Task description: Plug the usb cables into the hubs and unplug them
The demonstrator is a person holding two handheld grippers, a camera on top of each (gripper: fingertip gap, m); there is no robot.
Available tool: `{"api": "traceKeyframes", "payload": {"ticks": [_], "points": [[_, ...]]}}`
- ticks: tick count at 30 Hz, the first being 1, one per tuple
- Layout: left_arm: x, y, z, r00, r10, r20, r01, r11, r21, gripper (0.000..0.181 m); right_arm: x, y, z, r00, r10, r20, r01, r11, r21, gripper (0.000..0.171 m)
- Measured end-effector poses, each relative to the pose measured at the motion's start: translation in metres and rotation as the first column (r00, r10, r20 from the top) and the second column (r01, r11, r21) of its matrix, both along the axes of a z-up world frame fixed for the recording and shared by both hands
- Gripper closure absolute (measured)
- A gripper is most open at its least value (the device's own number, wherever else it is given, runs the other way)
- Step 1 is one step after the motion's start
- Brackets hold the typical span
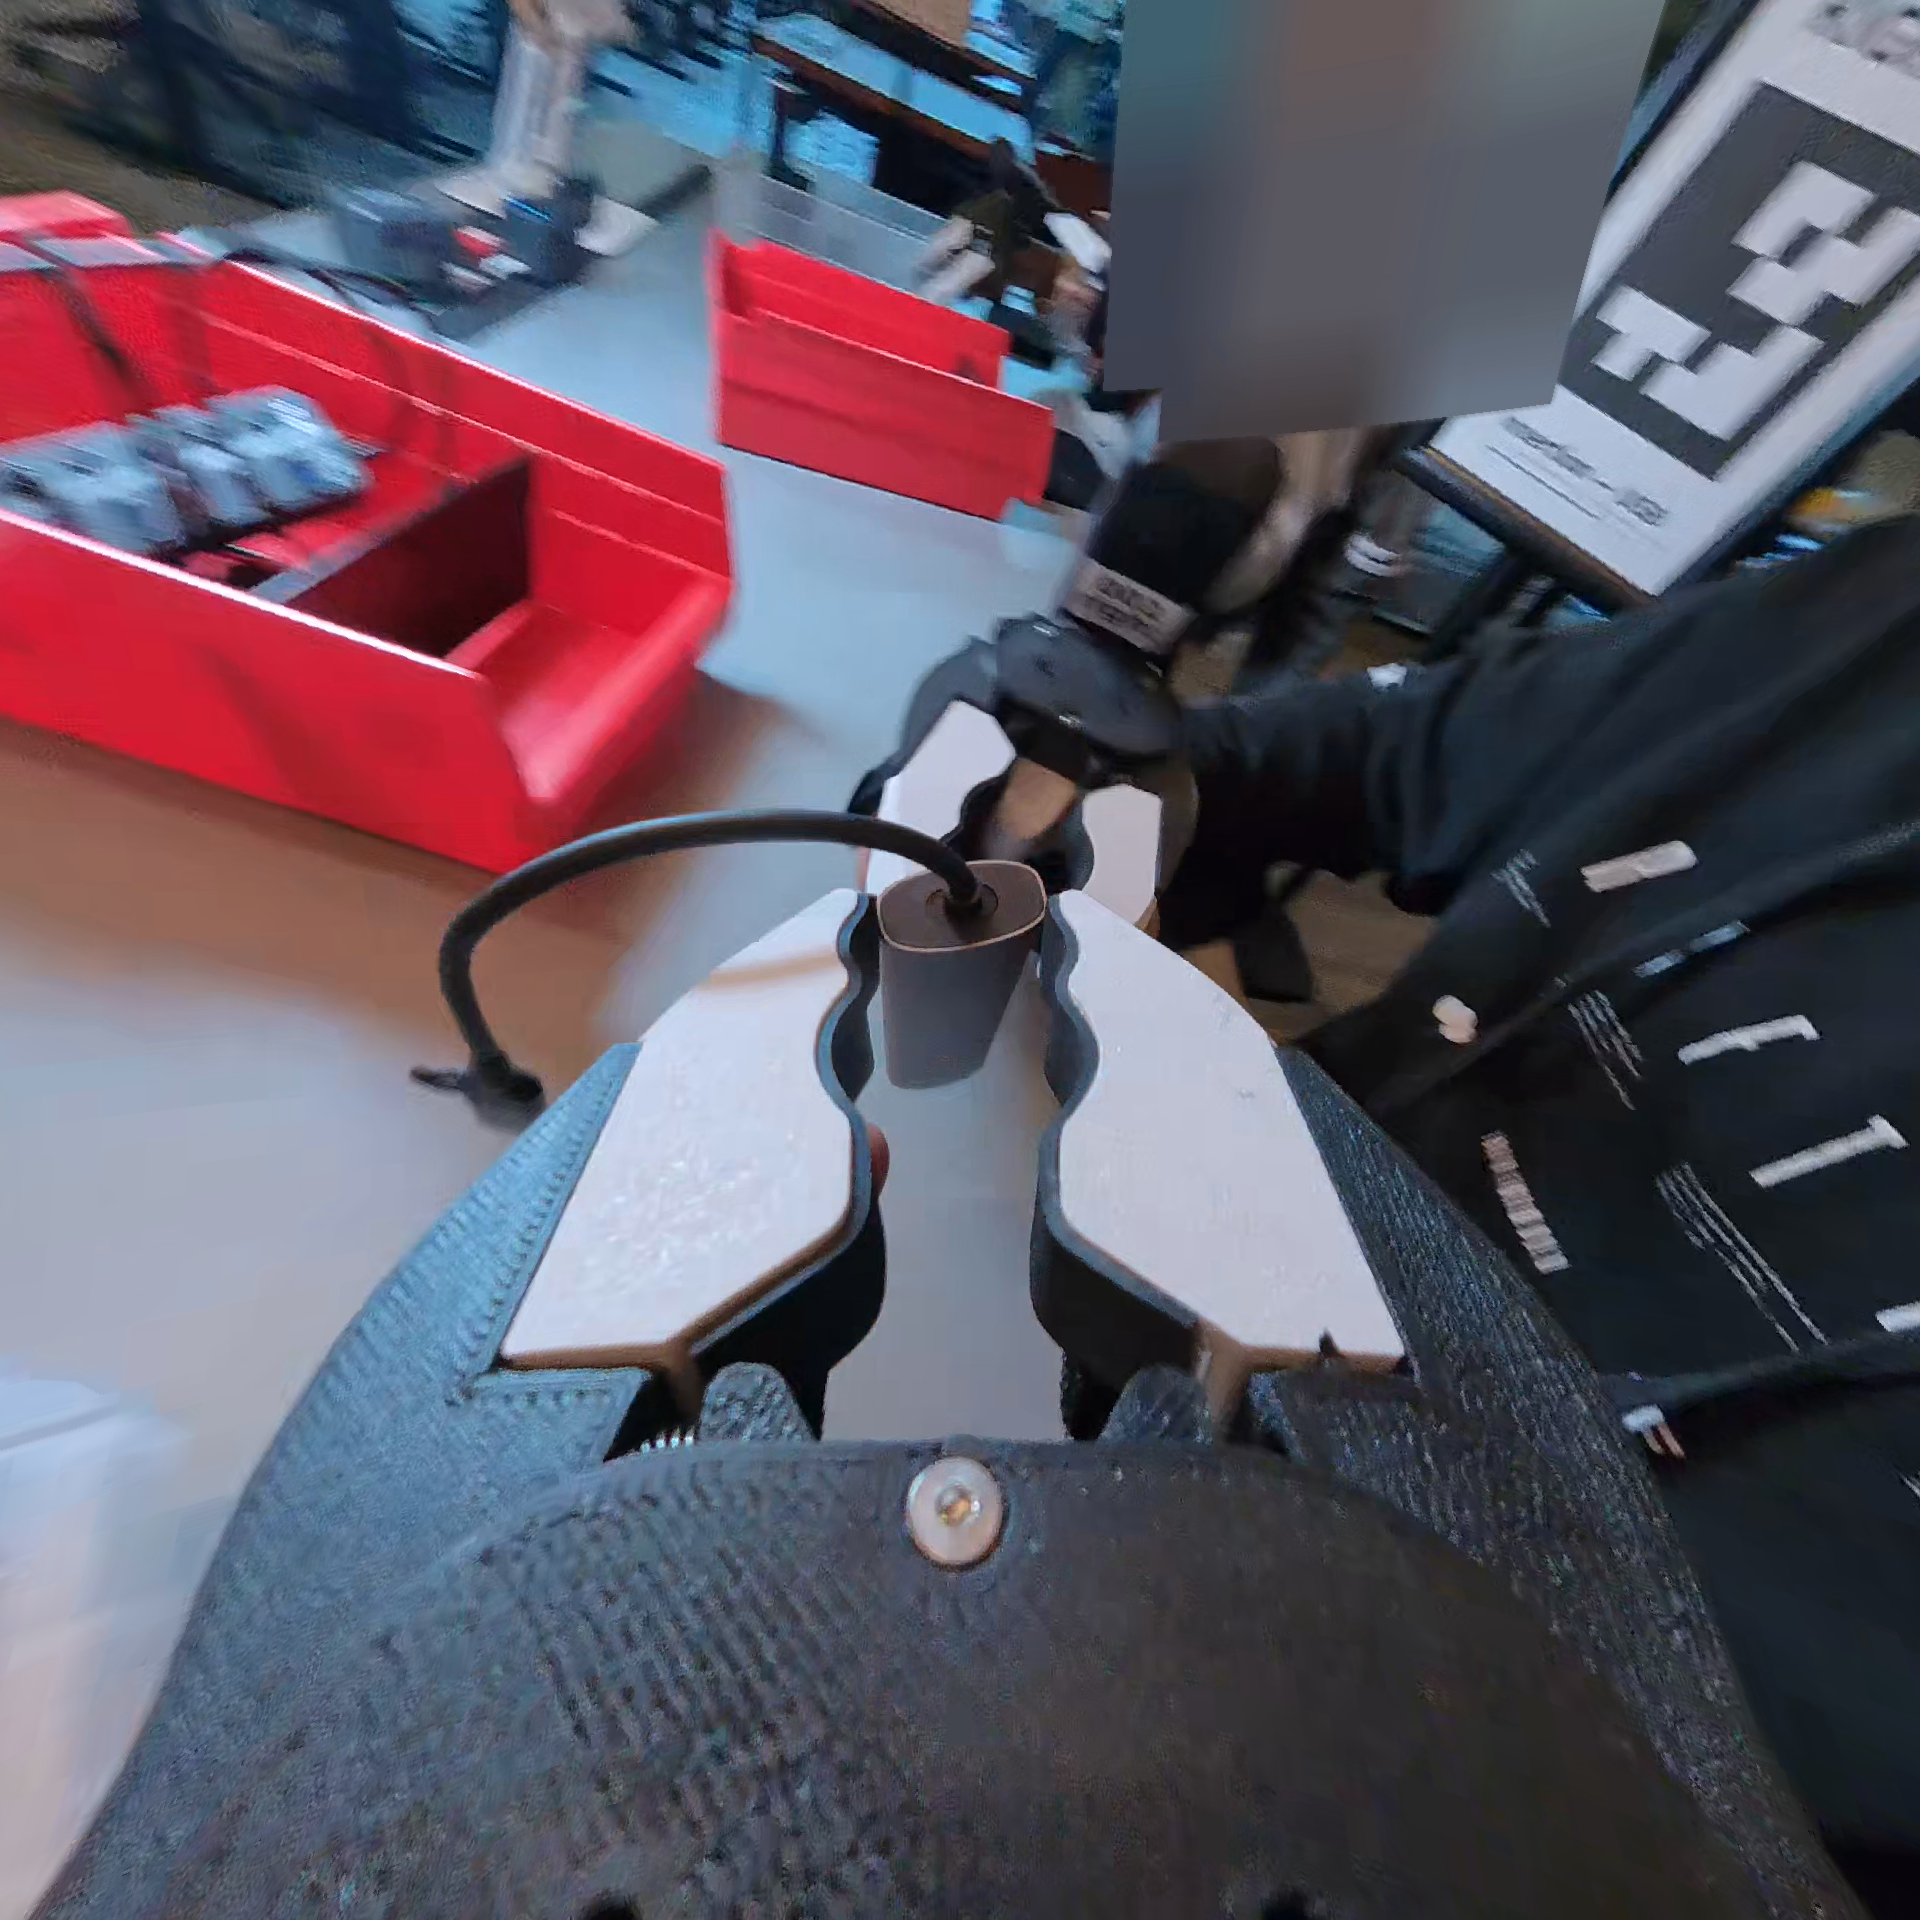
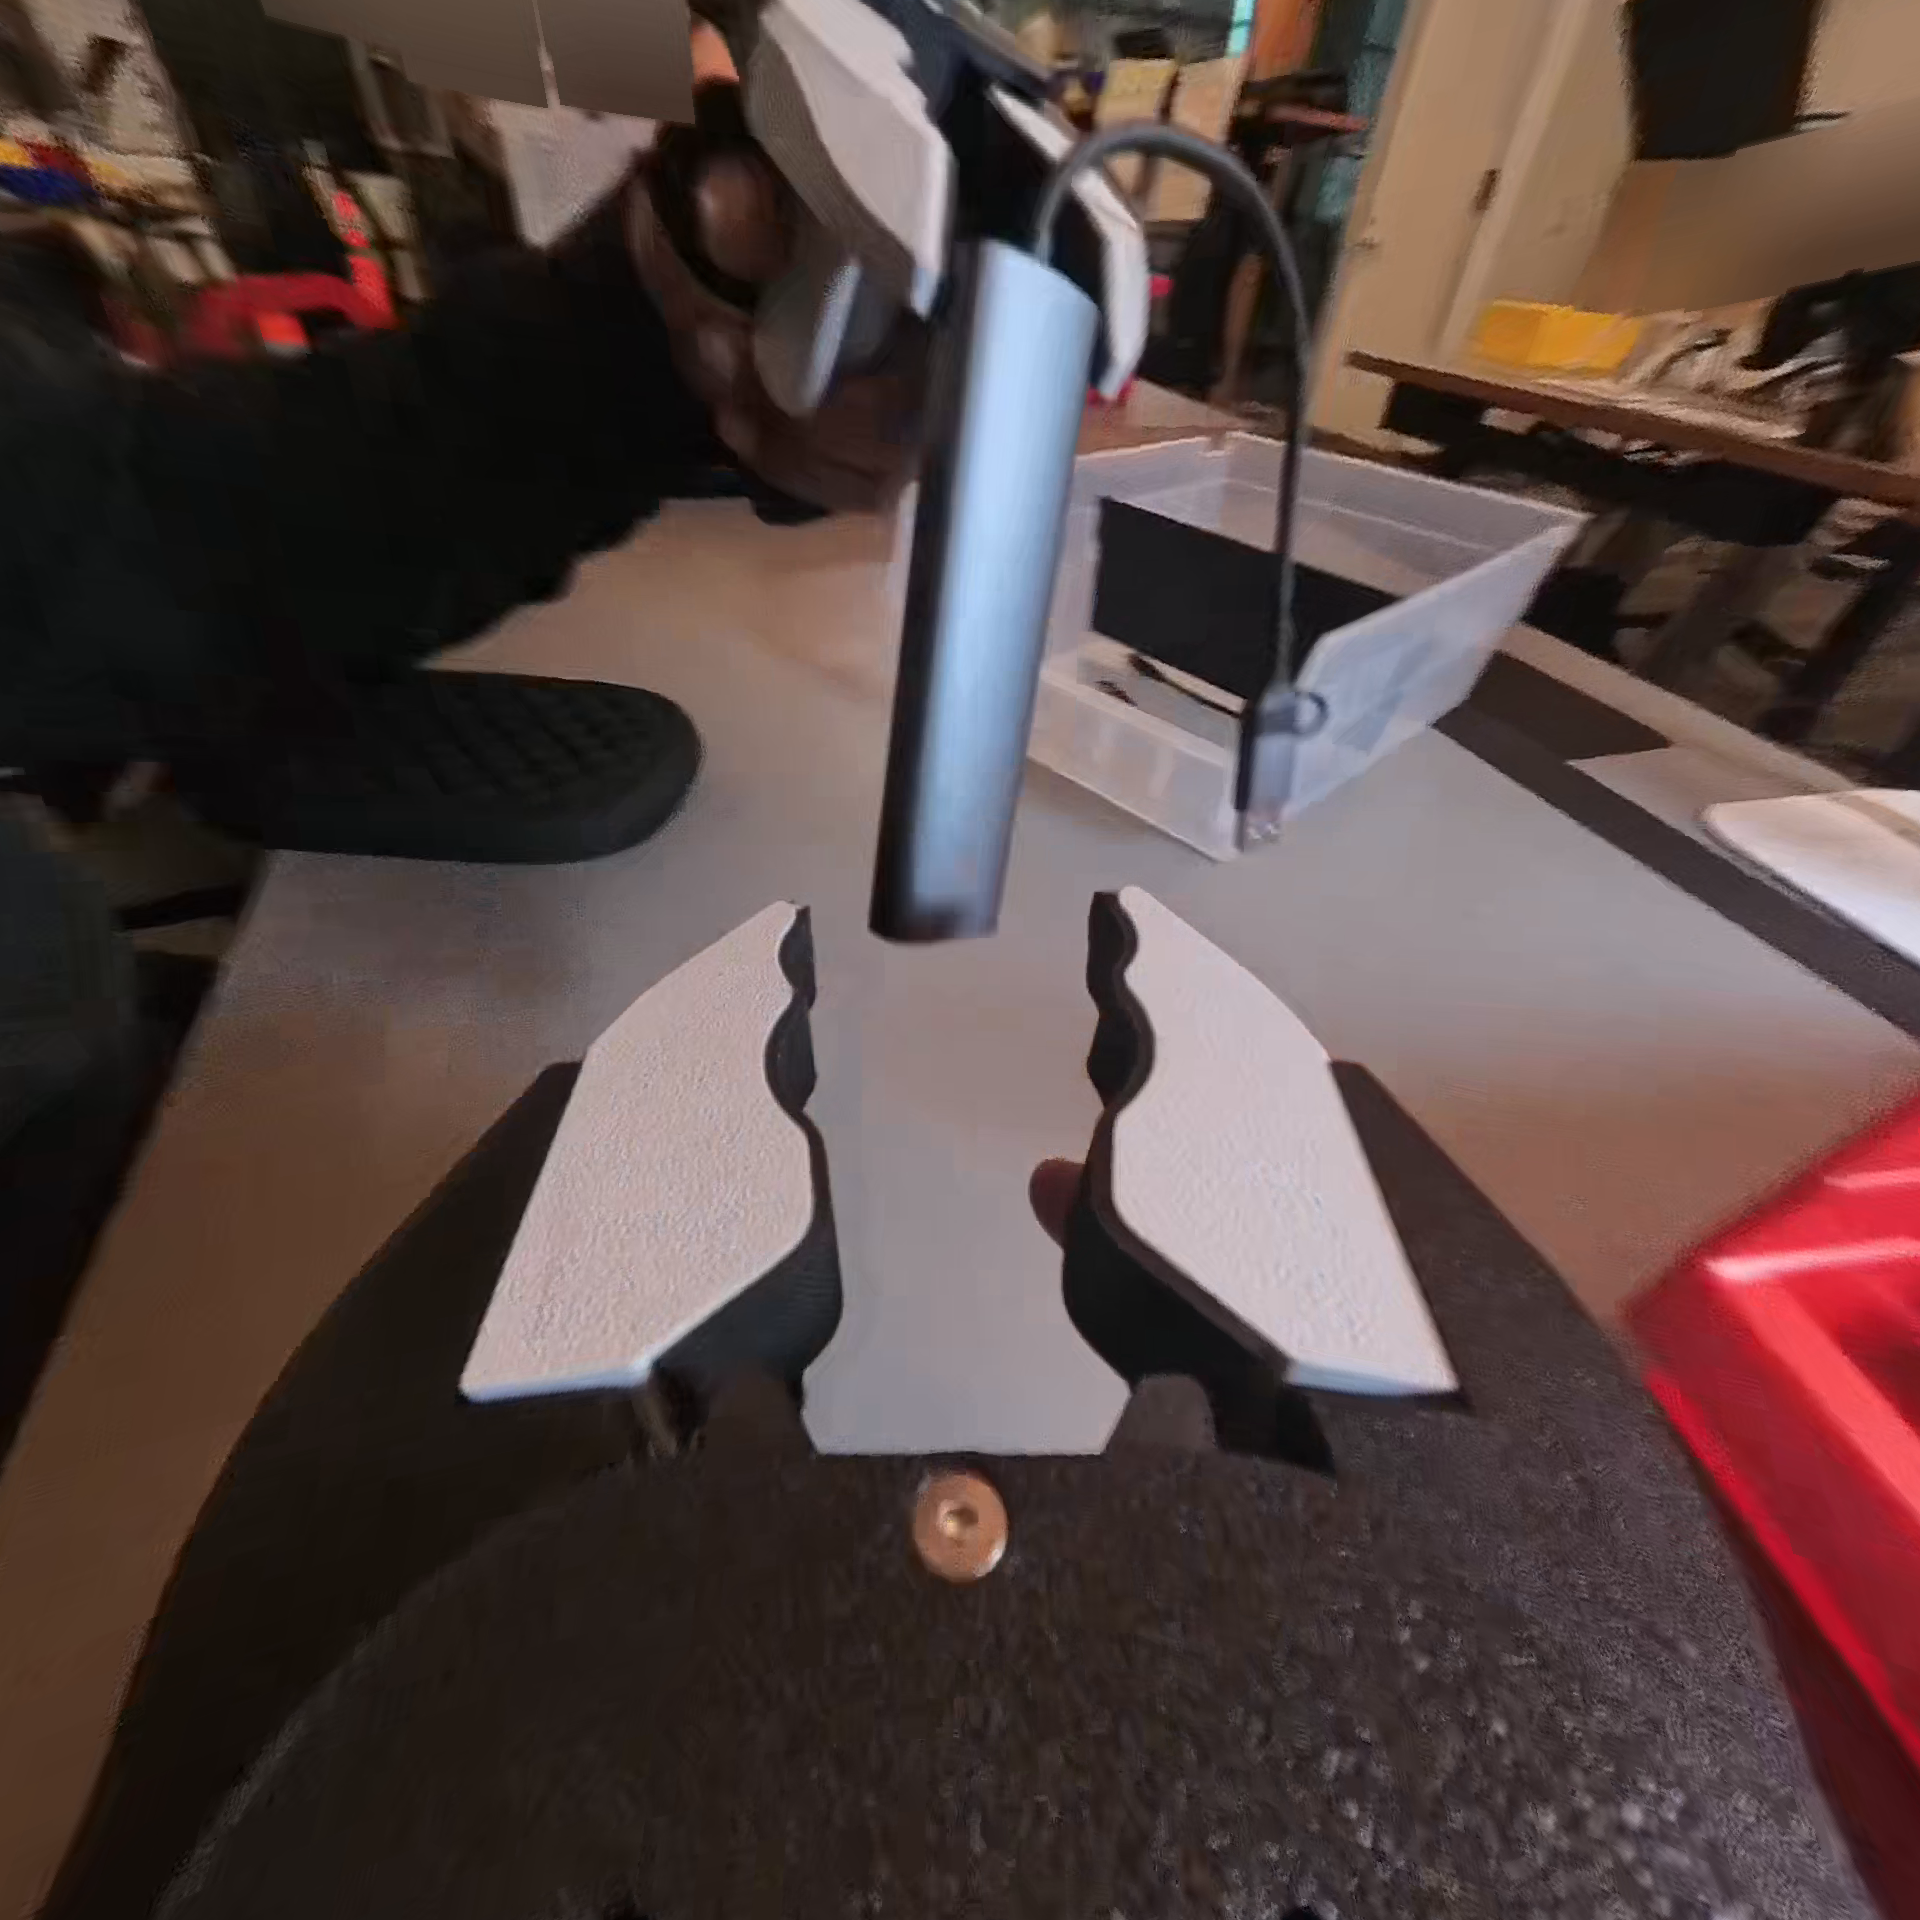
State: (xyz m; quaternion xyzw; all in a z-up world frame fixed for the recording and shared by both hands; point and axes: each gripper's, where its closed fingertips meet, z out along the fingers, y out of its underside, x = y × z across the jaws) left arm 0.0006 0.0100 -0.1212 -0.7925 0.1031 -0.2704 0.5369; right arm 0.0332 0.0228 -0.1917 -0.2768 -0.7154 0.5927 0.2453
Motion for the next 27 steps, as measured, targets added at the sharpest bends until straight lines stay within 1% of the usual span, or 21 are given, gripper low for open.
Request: {"api": "traceKeyframes", "payload": {"ticks": [1, 2, 3, 5, 7, 8, 9, 10, 11, 13, 14, 15, 17, 19, 21, 22, 23, 25, 26, 27], "points": [[0.014, 0.0, -0.009, 0.997, -0.067, 0.031, 0.067, 0.998, 0.005, 0.151, 0.008, -0.014, -0.003, 0.992, 0.104, 0.068, -0.102, 0.994, -0.043, 0.12], [0.028, -0.003, -0.015, 0.987, -0.152, 0.055, 0.152, 0.988, 0.01, 0.151, 0.014, -0.024, -0.008, 0.973, 0.187, 0.132, -0.179, 0.981, -0.074, 0.116], [0.04, -0.006, -0.021, 0.974, -0.217, 0.063, 0.217, 0.976, 0.0, 0.151, 0.019, -0.031, -0.013, 0.95, 0.254, 0.18, -0.241, 0.966, -0.092, 0.113], [0.06, -0.01, -0.027, 0.948, -0.315, 0.045, 0.314, 0.949, 0.011, 0.151, 0.032, -0.042, -0.022, 0.894, 0.376, 0.243, -0.351, 0.926, -0.14, 0.114], [0.077, -0.013, -0.029, 0.919, -0.39, 0.053, 0.39, 0.921, 0.017, 0.151, 0.051, -0.054, -0.021, 0.809, 0.52, 0.274, -0.468, 0.852, -0.234, 0.126], [0.082, -0.012, -0.032, 0.913, -0.405, 0.047, 0.406, 0.914, 0.005, 0.151, 0.059, -0.059, -0.022, 0.777, 0.564, 0.28, -0.508, 0.824, -0.251, 0.136], [0.085, -0.013, -0.034, 0.903, -0.425, 0.053, 0.426, 0.905, 0.001, 0.151, 0.063, -0.062, -0.023, 0.767, 0.577, 0.281, -0.526, 0.816, -0.24, 0.139], [0.085, -0.012, -0.035, 0.903, -0.425, 0.066, 0.425, 0.905, 0.004, 0.151, 0.062, -0.062, -0.025, 0.776, 0.566, 0.277, -0.522, 0.824, -0.222, 0.139], [0.081, -0.008, -0.035, 0.917, -0.391, 0.081, 0.391, 0.92, 0.012, 0.151, 0.057, -0.061, -0.025, 0.799, 0.538, 0.27, -0.497, 0.843, -0.209, 0.14], [0.068, 0.001, -0.032, 0.958, -0.273, 0.092, 0.272, 0.962, 0.026, 0.151, 0.042, -0.052, -0.023, 0.861, 0.447, 0.243, -0.406, 0.891, -0.204, 0.14], [0.061, 0.003, -0.031, 0.973, -0.219, 0.071, 0.216, 0.975, 0.042, 0.15, 0.032, -0.045, -0.018, 0.899, 0.389, 0.203, -0.349, 0.914, -0.208, 0.14], [0.056, 0.002, -0.031, 0.983, -0.184, 0.014, 0.183, 0.982, 0.055, 0.144, 0.021, -0.038, -0.01, 0.937, 0.314, 0.152, -0.279, 0.936, -0.217, 0.139], [0.045, 0.0, -0.044, 0.978, -0.103, -0.183, 0.111, 0.993, 0.037, 0.137, 0.004, -0.019, 0.006, 0.985, 0.164, 0.06, -0.145, 0.96, -0.24, 0.139], [0.038, 0.0, -0.059, 0.936, -0.031, -0.35, 0.044, 0.999, 0.03, 0.135, -0.005, -0.001, 0.021, 0.999, 0.047, -0.007, -0.047, 0.96, -0.276, 0.139], [0.036, 0.009, -0.071, 0.899, 0.053, -0.435, -0.033, 0.998, 0.052, 0.137, -0.009, 0.006, 0.029, 0.999, -0.017, -0.04, 0.004, 0.953, -0.302, 0.14], [0.034, 0.015, -0.073, 0.878, 0.112, -0.464, -0.081, 0.993, 0.087, 0.139, -0.01, 0.006, 0.031, 0.998, -0.037, -0.054, 0.019, 0.954, -0.299, 0.14], [0.031, 0.021, -0.074, 0.853, 0.168, -0.493, -0.123, 0.985, 0.124, 0.147, -0.01, 0.005, 0.031, 0.996, -0.055, -0.07, 0.033, 0.959, -0.283, 0.14], [0.029, 0.026, -0.074, 0.818, 0.211, -0.535, -0.138, 0.975, 0.173, 0.161, -0.01, -0.001, 0.029, 0.992, -0.068, -0.104, 0.043, 0.974, -0.222, 0.141], [0.031, 0.024, -0.076, 0.814, 0.193, -0.547, -0.112, 0.978, 0.179, 0.161, -0.009, -0.002, 0.028, 0.99, -0.066, -0.122, 0.043, 0.982, -0.185, 0.141], [0.033, 0.022, -0.076, 0.827, 0.164, -0.538, -0.083, 0.982, 0.172, 0.162, -0.006, -0.004, 0.026, 0.989, -0.052, -0.141, 0.032, 0.989, -0.142, 0.142]]}}
